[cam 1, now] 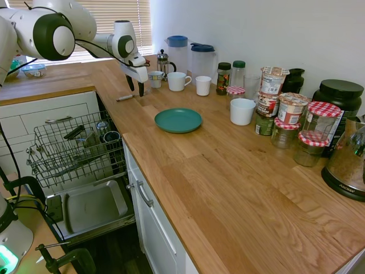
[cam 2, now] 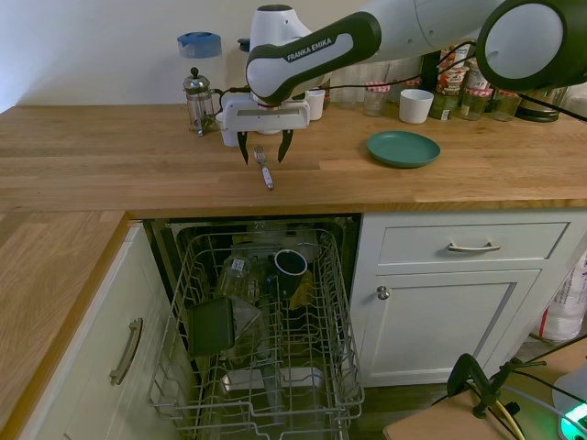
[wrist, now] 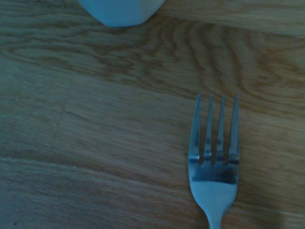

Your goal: Put the fork in the dishwasher

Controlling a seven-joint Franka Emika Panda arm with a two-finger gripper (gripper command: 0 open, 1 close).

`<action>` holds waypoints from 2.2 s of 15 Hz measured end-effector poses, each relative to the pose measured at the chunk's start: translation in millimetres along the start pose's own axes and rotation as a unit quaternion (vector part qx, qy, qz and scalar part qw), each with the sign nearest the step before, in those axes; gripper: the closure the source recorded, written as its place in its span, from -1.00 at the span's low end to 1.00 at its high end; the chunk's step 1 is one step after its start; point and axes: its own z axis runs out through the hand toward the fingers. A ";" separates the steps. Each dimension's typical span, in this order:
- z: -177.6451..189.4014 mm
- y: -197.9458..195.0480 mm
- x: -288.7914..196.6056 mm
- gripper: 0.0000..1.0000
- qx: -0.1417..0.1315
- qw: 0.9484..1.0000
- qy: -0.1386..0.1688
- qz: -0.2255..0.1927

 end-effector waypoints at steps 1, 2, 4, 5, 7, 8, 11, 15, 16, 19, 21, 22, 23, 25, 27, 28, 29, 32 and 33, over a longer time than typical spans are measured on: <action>1.6 -0.5 0.5 -1.00 -0.003 1.000 0.000 0.000; 2.9 -1.0 1.1 1.00 -0.003 1.000 0.000 0.000; 5.1 -2.3 0.1 1.00 -0.004 1.000 0.002 -0.001; 5.3 -2.7 -0.9 1.00 -0.005 1.000 0.002 -0.002; 5.8 -3.4 -2.3 1.00 -0.008 1.000 0.003 -0.003; 5.8 -3.6 -2.4 1.00 -0.009 1.000 0.003 -0.003; 6.0 -2.8 -1.7 1.00 -0.013 1.000 0.001 -0.002; 6.2 0.1 -0.3 1.00 -0.034 0.999 -0.003 0.002; 6.4 0.1 -0.9 1.00 -0.037 0.999 -0.003 0.002; 7.0 -0.3 -2.4 1.00 -0.040 0.999 -0.003 0.001; 7.4 -0.9 -3.1 1.00 -0.039 0.999 -0.003 0.001; 7.7 -1.1 -2.9 1.00 -0.039 0.999 -0.002 0.001; 7.9 -1.1 -1.9 1.00 -0.039 0.999 -0.001 0.001; 8.5 -2.3 0.4 1.00 -0.038 0.999 0.001 0.004; 9.2 -4.3 2.8 1.00 -0.037 0.999 0.002 0.013; 9.1 -5.7 3.4 1.00 -0.036 0.999 0.002 0.018; 8.7 -6.9 4.1 1.00 -0.035 0.999 0.001 0.024; 8.1 -7.7 6.2 1.00 -0.035 0.998 0.003 0.046; 8.1 -7.7 6.2 1.00 -0.035 0.998 0.004 0.055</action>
